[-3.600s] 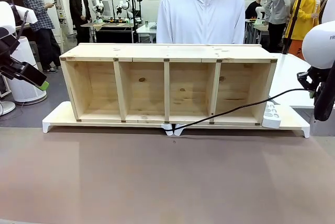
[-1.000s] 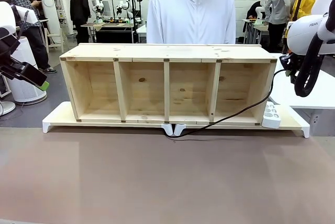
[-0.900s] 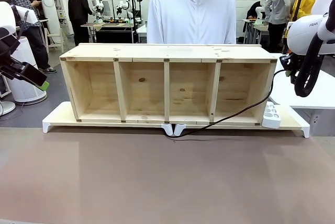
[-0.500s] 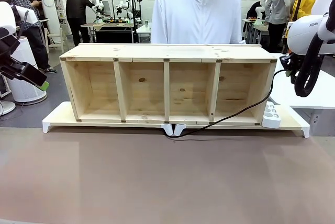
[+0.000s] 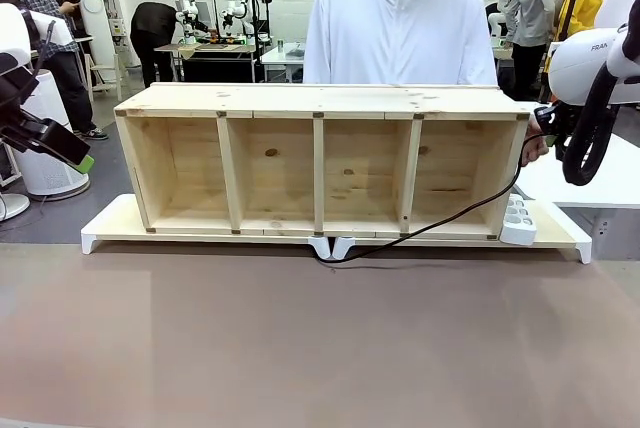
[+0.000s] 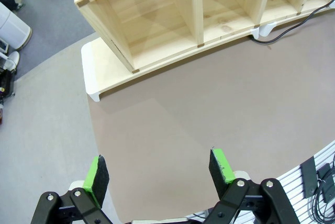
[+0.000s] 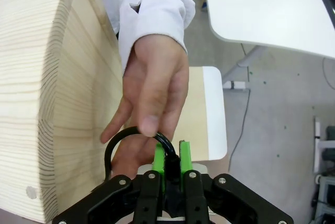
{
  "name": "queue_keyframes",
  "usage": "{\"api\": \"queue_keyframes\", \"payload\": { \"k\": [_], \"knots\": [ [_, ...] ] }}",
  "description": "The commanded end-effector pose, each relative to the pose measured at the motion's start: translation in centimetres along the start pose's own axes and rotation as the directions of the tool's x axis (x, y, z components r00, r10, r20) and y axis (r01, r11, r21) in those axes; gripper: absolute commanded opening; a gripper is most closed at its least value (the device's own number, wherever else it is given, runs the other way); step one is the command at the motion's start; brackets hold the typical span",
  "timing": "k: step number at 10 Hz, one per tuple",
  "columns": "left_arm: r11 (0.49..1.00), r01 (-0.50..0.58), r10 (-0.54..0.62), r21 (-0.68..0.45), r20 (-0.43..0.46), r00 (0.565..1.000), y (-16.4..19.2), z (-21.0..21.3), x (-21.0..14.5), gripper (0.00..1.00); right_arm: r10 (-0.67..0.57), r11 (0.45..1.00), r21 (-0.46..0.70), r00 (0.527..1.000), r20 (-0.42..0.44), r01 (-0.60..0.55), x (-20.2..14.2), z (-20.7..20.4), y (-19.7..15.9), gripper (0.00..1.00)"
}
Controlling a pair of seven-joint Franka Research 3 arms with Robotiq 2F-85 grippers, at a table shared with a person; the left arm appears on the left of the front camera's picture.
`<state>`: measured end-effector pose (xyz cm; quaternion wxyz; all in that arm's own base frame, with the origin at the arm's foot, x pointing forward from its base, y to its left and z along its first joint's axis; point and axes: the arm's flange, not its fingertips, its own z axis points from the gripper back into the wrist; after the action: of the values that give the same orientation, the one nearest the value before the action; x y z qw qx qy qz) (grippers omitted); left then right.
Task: Perform cable management.
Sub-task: Release the Power Cable when the human grasps it.
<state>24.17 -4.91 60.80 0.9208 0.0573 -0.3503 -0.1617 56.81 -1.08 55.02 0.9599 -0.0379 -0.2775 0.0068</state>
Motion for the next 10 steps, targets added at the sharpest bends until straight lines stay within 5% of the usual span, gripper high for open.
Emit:
{"api": "queue_keyframes", "payload": {
  "k": [1,6,7,8,9,10],
  "knots": [
    [1.0,0.0,0.0,0.009,0.006,1.0,-0.01,-0.11,0.19,1.0,-0.001,1.0,0.001,1.0,0.007,0.001,0.08,0.17,0.06,0.14],
    [1.0,0.0,0.0,0.009,0.006,1.0,-0.01,-0.11,0.19,1.0,-0.001,1.0,0.001,1.0,0.007,0.001,0.08,0.17,0.06,0.14],
    [1.0,0.0,0.0,0.009,0.006,1.0,-0.01,-0.11,0.19,1.0,0.0,1.0,0.0,1.0,0.0,0.0,0.0,0.0,0.0,0.33],
    [1.0,0.0,0.0,0.009,0.006,1.0,-0.01,-0.11,0.19,1.0,-0.001,1.0,-0.006,1.0,0.005,0.001,-0.03,-0.08,0.01,0.33],
    [1.0,0.0,0.0,0.009,0.006,1.0,-0.01,-0.11,0.19,1.0,0.003,1.0,-0.007,1.0,0.003,-0.003,-0.09,-0.08,-0.02,0.52],
    [1.0,0.0,0.0,0.009,0.006,1.0,-0.01,-0.11,0.19,1.0,0.0,1.0,-0.003,1.0,0.002,0.0,-0.01,-0.11,-0.09,0.37]
  ]
}}
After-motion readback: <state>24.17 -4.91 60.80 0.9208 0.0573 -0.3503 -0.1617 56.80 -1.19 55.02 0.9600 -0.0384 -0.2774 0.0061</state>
